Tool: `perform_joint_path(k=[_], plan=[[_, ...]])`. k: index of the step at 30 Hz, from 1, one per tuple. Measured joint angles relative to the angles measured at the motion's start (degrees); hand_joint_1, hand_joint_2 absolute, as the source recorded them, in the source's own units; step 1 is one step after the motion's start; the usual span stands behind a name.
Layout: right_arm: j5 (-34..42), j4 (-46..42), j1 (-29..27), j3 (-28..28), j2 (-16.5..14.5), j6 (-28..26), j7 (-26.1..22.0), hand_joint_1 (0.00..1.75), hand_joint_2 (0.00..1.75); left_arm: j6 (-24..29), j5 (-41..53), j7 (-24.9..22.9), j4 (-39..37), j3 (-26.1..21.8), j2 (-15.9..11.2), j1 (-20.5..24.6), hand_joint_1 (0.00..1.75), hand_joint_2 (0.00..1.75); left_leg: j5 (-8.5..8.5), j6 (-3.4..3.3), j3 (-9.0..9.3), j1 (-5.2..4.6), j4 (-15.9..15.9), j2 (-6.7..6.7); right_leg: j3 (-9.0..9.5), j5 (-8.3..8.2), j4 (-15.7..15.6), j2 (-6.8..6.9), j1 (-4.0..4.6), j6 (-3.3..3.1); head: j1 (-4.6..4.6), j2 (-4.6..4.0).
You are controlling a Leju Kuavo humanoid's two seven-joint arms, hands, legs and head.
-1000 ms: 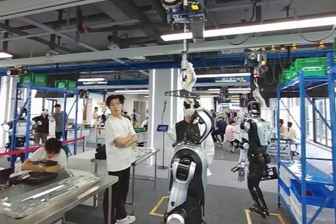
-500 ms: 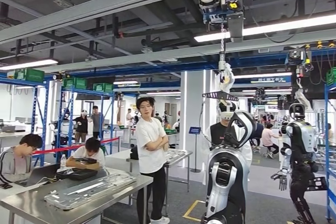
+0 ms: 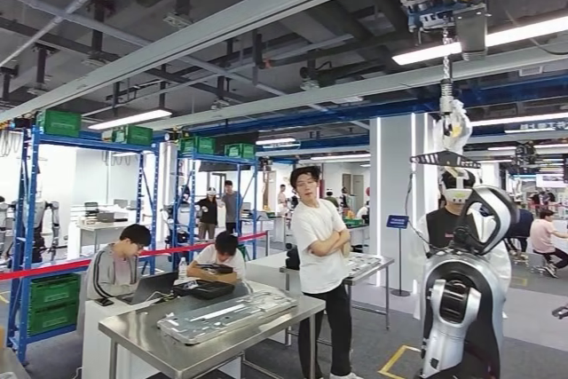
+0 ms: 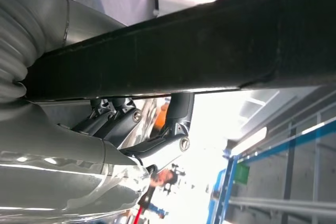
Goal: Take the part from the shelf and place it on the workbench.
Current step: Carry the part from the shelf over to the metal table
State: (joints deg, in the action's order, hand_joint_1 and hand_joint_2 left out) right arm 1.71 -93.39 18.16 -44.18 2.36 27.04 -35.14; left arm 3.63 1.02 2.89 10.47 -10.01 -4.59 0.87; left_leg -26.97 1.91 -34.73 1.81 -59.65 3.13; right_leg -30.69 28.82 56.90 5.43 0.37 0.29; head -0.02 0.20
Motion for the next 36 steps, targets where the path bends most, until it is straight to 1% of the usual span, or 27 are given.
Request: perform_joint_path(k=[1,3,5,6,7,8,9,10,11,12,14,15,16,18,21,22,24,26,27,28,29,30,31,32,33,34,36], plan=[[-0.04,-0.03,0.13,-0.01,-0.05,0.03,0.04,1.75,1.75,-0.09,-0.04,0.08,0.0,-0.13,0.07,0.05,0.0,1.75,-0.13,-0.59,0.13,-0.23,0.5,0.15,0.01,0.12,0.14,0.39,0.11,0.31,0.0,0.0],[-0.11,-0.05,0.47,-0.05,-0.27,0.11,0.13,1.75,1.75,-0.18,-0.17,0.11,0.0,-0.43,0.06,-0.01,0.0,1.75,0.0,-1.81,-0.11,-0.43,0.47,-1.04,0.13,0.32,0.23,0.82,-0.1,0.8,-0.01,0.0],[-0.12,-0.09,0.74,-0.13,-0.58,0.19,0.16,1.75,1.75,-0.23,-0.29,0.11,0.0,-0.65,0.06,-0.01,0.0,1.75,0.18,-2.59,-0.16,-0.5,0.54,-1.98,-0.39,1.87,1.82,-1.19,-0.57,1.23,-0.01,-0.01],[-0.12,-0.1,0.8,-0.17,-0.68,0.22,0.18,1.75,1.75,-0.24,-0.32,0.11,0.0,-0.73,0.03,0.08,0.0,1.75,0.28,-2.92,-0.16,-0.51,0.58,-2.5,-1.48,3.59,4.45,-2.78,-0.73,1.36,0.0,-0.01],[-0.12,-0.1,0.81,-0.2,-0.73,0.24,0.2,1.75,1.75,-0.29,-0.34,0.12,0.0,-0.81,-0.01,0.18,0.0,1.75,0.34,-3.17,-0.2,-0.61,0.58,-3.07,-3.12,5.58,8.2,-4.1,-0.81,1.34,0.0,-0.01],[-0.11,-0.07,0.79,-0.22,-0.73,0.24,0.21,1.75,1.75,-0.39,-0.34,0.13,0.0,-0.91,-0.05,0.28,0.0,1.75,0.38,-3.37,-0.23,-0.78,0.57,-3.74,-5.11,7.38,12.52,-4.76,-0.81,1.25,-0.01,-0.01],[-0.11,-0.04,0.77,-0.23,-0.73,0.24,0.23,1.75,1.75,-0.51,-0.34,0.12,0.0,-1.01,-0.09,0.35,0.0,1.75,0.43,-3.53,-0.24,-1.0,0.57,-4.52,-6.9,8.48,16.17,-5.07,-0.76,1.09,-0.01,-0.01],[-0.11,-0.02,0.77,-0.24,-0.72,0.24,0.23,1.75,1.75,-0.64,-0.33,0.11,0.0,-1.09,-0.1,0.36,0.0,1.75,0.47,-3.63,-0.23,-1.22,0.56,-5.29,-7.84,8.42,17.83,-5.2,-0.67,0.83,-0.01,-0.01],[-0.11,-0.01,0.79,-0.25,-0.73,0.24,0.23,1.75,1.75,-0.73,-0.33,0.11,0.0,-1.16,-0.12,0.35,0.0,1.75,0.51,-3.71,-0.21,-1.4,0.56,-6.12,-7.71,7.17,17.05,-5.42,-0.49,0.44,-0.01,-0.01],[-0.1,-0.01,0.82,-0.26,-0.73,0.24,0.23,1.75,1.75,-0.77,-0.32,0.1,0.0,-1.24,-0.13,0.33,0.0,1.75,0.55,-3.77,-0.17,-1.5,0.56,-6.94,-6.47,5.0,13.89,-5.93,-0.23,-0.05,0.0,-0.01],[-0.08,-0.03,0.92,-0.25,-0.74,0.22,0.23,1.75,1.75,-0.82,-0.31,0.11,0.0,-1.34,-0.02,0.32,0.0,1.75,0.66,-3.81,-0.19,-1.47,0.56,-8.32,-3.05,0.88,5.71,-8.74,0.29,-1.15,0.01,-0.01],[-0.07,-0.04,0.96,-0.24,-0.74,0.22,0.23,1.75,1.75,-0.83,-0.3,0.11,0.0,-1.36,0.07,0.33,0.0,1.75,0.7,-3.79,-0.22,-1.44,0.55,-8.73,-1.91,-0.14,3.07,-10.19,0.43,-1.54,0.01,-0.01],[-0.05,-0.05,0.98,-0.23,-0.74,0.22,0.23,1.75,1.75,-0.85,-0.29,0.12,0.0,-1.36,0.15,0.35,0.0,1.75,0.73,-3.76,-0.27,-1.42,0.55,-8.94,-1.4,-0.42,1.87,-11.32,0.47,-1.77,0.02,-0.01],[-0.04,-0.05,0.98,-0.22,-0.74,0.22,0.23,1.75,1.75,-0.86,-0.29,0.13,0.0,-1.36,0.22,0.37,0.0,1.75,0.76,-3.71,-0.33,-1.49,0.52,-9.07,-1.28,-0.32,1.67,-11.71,0.41,-1.88,0.02,-0.01],[0.03,-0.09,1.07,-0.17,-0.73,0.19,0.23,1.75,1.75,-0.9,-0.21,0.18,0.0,-1.39,0.19,0.39,0.0,1.75,0.88,-3.48,-0.55,-1.23,0.52,-9.82,-1.14,-0.51,1.18,-11.15,0.4,-1.78,0.01,-0.01],[0.07,-0.19,1.22,-0.12,-0.82,0.17,0.22,1.75,1.75,-0.98,-0.09,0.22,0.0,-1.4,0.16,0.29,0.0,1.75,0.73,-3.17,-0.81,-1.27,0.4,-9.82,-0.88,-0.76,0.5,-10.16,0.27,-1.73,0.01,-0.01],[0.17,-0.4,1.49,-0.03,-1.11,0.15,0.19,1.75,1.75,-1.13,0.16,0.33,0.0,-1.43,0.09,0.17,0.0,1.75,-1.17,-2.37,-2.31,-1.46,-2.14,-7.85,-0.39,-1.17,-0.72,-7.79,0.02,-1.75,0.02,-0.01],[0.18,-0.45,1.5,0.01,-1.27,0.15,0.2,1.75,1.75,-1.18,0.28,0.39,0.0,-1.44,-0.01,0.36,0.0,1.75,-4.77,-1.63,-5.38,-1.36,-8.7,-4.97,-0.21,-1.38,-1.29,-5.52,-0.16,-1.7,0.02,-0.01],[0.15,-0.4,1.45,0.0,-1.27,0.15,0.22,1.75,1.75,-1.19,0.31,0.42,0.0,-1.45,-0.04,0.46,0.0,1.75,-6.04,-1.3,-6.81,-1.1,-11.95,-4.29,-0.23,-1.3,-1.26,-4.58,-0.16,-1.63,0.02,-0.01],[0.11,-0.35,1.4,-0.01,-1.26,0.15,0.26,1.75,1.75,-1.22,0.33,0.44,0.0,-1.45,-0.07,0.45,0.0,1.75,-6.38,-0.95,-7.49,-0.8,-13.68,-3.91,-0.23,-1.2,-1.2,-3.69,-0.2,-1.5,0.02,-0.01],[0.09,-0.32,1.38,-0.01,-1.26,0.15,0.28,1.75,1.75,-1.25,0.37,0.46,0.0,-1.45,-0.07,0.39,0.0,1.75,-5.8,-0.61,-7.27,-0.52,-13.54,-3.65,-0.23,-1.08,-1.12,-2.94,-0.28,-1.32,0.02,-0.01],[0.09,-0.31,1.38,-0.01,-1.27,0.15,0.29,1.75,1.75,-1.27,0.4,0.47,0.0,-1.45,-0.11,0.31,0.0,1.75,-4.18,-0.25,-5.77,-0.23,-10.93,-3.28,-0.19,-0.88,-0.94,-2.24,-0.43,-1.04,0.03,-0.01],[0.08,-0.31,1.4,0.0,-1.27,0.15,0.31,1.75,1.75,-1.27,0.42,0.49,0.0,-1.45,-0.16,0.26,0.0,1.75,-2.41,0.14,-3.62,0.01,-6.89,-2.51,-0.15,-0.6,-0.64,-1.58,-0.59,-0.66,0.03,-0.01],[0.09,-0.31,1.42,0.01,-1.28,0.15,0.32,1.75,1.75,-1.29,0.44,0.51,0.0,-1.45,-0.13,0.29,0.0,1.75,-1.16,0.27,-1.76,0.02,-3.41,-1.62,-0.18,-0.3,-0.31,-1.05,-0.59,-0.25,0.04,-0.01],[0.09,-0.33,1.46,0.02,-1.29,0.16,0.34,1.75,1.75,-1.3,0.48,0.53,0.0,-1.45,-0.12,0.34,0.0,1.75,-0.29,0.06,-0.34,-0.01,-0.68,-1.05,-0.2,-0.01,0.04,-0.55,-0.56,0.16,0.03,0.01],[0.09,-0.34,1.49,0.02,-1.31,0.16,0.36,1.75,1.75,-1.31,0.52,0.53,0.0,-1.46,-0.08,0.34,0.0,1.75,-0.19,-0.34,0.15,-0.15,0.4,-0.74,-0.2,0.18,0.29,-0.17,-0.46,0.47,0.02,0.01],[0.1,-0.37,1.53,0.03,-1.33,0.17,0.4,1.75,1.75,-1.32,0.69,0.47,0.0,-1.47,-0.08,0.2,0.0,1.75,-0.26,-1.46,-0.04,-0.43,0.26,-1.59,-0.07,0.33,0.47,0.46,-0.49,0.84,-0.02,0.02]])
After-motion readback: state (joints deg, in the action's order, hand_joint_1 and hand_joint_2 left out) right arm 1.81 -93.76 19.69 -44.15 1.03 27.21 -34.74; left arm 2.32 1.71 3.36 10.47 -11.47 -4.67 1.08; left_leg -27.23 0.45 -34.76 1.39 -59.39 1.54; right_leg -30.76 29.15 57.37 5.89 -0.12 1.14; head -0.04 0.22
